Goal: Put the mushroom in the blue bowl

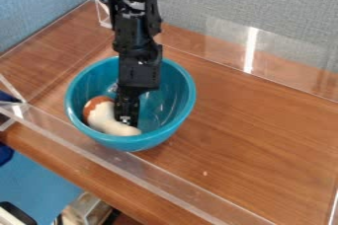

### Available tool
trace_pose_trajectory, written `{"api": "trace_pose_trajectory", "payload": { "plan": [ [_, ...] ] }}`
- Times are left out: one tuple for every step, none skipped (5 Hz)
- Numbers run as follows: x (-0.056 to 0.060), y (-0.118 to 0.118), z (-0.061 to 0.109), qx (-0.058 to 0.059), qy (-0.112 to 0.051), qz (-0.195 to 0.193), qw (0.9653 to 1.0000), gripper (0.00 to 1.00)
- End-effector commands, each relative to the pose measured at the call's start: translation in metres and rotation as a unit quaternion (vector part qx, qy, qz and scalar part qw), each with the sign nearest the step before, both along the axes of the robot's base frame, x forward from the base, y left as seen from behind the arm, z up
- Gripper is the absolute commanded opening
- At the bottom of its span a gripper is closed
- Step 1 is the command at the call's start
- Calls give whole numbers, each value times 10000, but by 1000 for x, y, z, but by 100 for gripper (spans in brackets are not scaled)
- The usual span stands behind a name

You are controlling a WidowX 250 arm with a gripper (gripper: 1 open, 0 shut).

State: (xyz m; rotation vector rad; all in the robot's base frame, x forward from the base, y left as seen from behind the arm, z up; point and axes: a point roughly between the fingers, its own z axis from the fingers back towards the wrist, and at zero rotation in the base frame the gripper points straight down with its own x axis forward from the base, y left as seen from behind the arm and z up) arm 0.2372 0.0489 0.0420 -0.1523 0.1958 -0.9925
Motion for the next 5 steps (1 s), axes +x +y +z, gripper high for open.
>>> {"api": "trace_pose_trajectory", "payload": {
  "plan": [
    [10, 10, 15, 28, -247, -156, 9996, 100],
    [6, 12, 20, -8, -252, -293, 9993, 100],
    [2, 14, 25, -48, -254, -450, 9987, 100],
    [5, 11, 36, -87, -257, -888, 9957, 100],
    [9, 7, 43, -145, -249, -1338, 9906, 100]
  ]
}}
